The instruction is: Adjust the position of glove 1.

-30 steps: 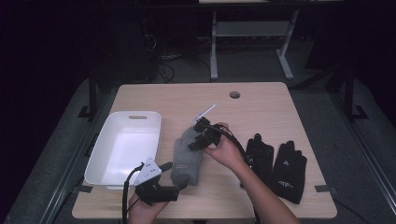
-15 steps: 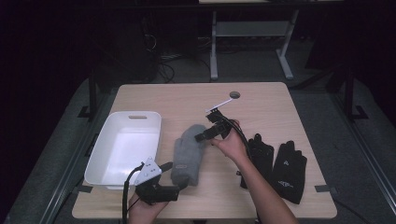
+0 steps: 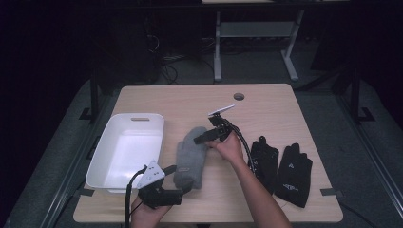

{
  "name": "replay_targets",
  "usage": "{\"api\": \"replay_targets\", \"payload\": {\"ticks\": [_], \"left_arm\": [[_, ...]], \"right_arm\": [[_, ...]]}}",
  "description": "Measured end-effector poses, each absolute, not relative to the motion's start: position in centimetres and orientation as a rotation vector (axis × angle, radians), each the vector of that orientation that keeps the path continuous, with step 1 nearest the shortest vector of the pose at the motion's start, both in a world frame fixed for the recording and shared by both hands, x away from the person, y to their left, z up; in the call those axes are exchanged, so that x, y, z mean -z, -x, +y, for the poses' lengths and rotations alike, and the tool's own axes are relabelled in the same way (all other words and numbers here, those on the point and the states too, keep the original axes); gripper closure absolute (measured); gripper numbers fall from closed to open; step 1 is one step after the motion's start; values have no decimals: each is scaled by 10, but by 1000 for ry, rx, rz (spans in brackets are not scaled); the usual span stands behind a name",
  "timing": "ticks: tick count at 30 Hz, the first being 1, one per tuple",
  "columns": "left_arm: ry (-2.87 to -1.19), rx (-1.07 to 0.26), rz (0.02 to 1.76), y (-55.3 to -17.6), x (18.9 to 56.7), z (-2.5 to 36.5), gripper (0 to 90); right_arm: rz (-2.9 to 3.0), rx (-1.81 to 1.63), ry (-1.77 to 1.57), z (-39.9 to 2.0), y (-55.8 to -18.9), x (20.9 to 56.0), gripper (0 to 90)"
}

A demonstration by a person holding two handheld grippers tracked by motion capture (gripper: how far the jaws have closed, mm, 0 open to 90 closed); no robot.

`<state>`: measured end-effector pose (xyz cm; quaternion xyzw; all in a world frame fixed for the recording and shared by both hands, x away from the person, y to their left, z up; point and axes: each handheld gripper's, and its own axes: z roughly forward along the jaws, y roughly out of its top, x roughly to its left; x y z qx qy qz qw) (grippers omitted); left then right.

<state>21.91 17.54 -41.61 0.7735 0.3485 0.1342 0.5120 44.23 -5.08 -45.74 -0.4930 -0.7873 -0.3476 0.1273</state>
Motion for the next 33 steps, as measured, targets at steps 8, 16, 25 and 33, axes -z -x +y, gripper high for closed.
{"api": "replay_targets", "payload": {"ticks": [8, 16, 25, 33], "left_arm": [[-1863, -323, 836, -219, 416, 175, 181], [-1869, -317, 834, -219, 417, 174, 181], [-1867, -304, 840, -220, 417, 173, 182], [-1864, -245, 840, -222, 416, 172, 184]], "right_arm": [[-2189, 1051, 1404, -50, -443, 463, 549], [-2205, 1095, 1370, -52, -439, 454, 720], [-2223, 1160, 1332, -64, -430, 436, 744], [-2202, 1234, 1310, -80, -417, 422, 753]]}}
